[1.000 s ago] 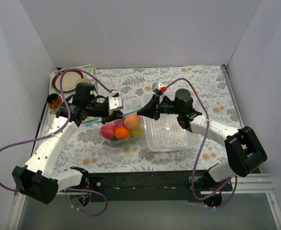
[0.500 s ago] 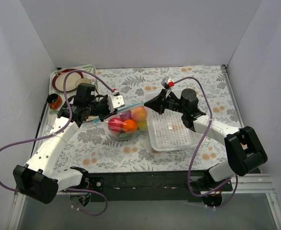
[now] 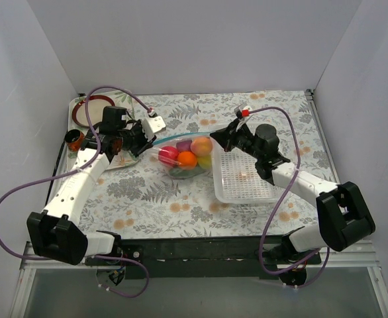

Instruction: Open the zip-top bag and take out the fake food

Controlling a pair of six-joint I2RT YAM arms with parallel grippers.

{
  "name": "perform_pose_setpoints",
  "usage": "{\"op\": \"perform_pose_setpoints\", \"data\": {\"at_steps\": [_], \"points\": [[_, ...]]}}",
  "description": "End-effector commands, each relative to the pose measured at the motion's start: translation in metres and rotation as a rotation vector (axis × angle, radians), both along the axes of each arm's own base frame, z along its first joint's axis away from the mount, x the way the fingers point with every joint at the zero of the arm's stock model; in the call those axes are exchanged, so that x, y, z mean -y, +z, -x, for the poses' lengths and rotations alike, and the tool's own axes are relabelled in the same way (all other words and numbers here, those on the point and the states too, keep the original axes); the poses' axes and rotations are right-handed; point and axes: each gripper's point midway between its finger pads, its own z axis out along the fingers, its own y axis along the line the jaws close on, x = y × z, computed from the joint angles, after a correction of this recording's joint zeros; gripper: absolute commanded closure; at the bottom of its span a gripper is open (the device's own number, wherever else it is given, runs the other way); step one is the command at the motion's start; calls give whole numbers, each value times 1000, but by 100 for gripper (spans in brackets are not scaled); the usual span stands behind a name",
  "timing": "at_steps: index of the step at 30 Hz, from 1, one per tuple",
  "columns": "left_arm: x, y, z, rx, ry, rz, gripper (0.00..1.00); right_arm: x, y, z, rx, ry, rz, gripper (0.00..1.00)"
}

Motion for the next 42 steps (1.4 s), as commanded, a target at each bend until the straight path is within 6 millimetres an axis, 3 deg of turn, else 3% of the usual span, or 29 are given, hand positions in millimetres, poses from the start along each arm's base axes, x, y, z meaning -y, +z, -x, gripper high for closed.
{"op": "perform_pose_setpoints", "data": {"at_steps": [1, 8, 12, 14, 17, 21, 24, 26, 28, 29, 32, 37, 42], "points": [[-30, -1, -16, -17, 143, -45, 100, 47, 24, -32, 94, -233, -8, 99], [-55, -7, -22, -44, 219, -57, 100, 48, 18, -37, 67, -232, -21, 99], [-63, 1, -25, -39, 256, -56, 100, 41, 17, -42, 39, -209, -33, 99], [-61, 6, -20, -56, 247, -44, 100, 35, 20, -42, 37, -181, -40, 99], [-48, 33, -20, -63, 259, 55, 100, 19, 27, -40, 25, -115, -40, 98], [-19, 53, -8, -145, 196, 184, 100, -3, 32, -29, 45, -70, 45, 76], [-3, 49, 5, -228, 155, 211, 100, -5, 30, -16, 30, -74, 99, 59], [2, 35, 19, -285, 133, 205, 100, -1, 32, -6, 24, -83, 116, 46], [2, 24, 27, -312, 129, 195, 100, 4, 34, 4, 26, -94, 133, 39], [4, 11, 35, -345, 112, 185, 100, 0, 35, 11, 32, -78, 137, 39], [9, 2, 54, -369, 54, 173, 100, -10, 48, 27, 67, -37, 141, 39], [18, -8, 81, -408, -32, 149, 99, -28, 70, 28, 97, 14, 117, 40], [25, -7, 86, -397, -45, 140, 99, -59, 61, 29, 47, 98, 157, 45]]}}
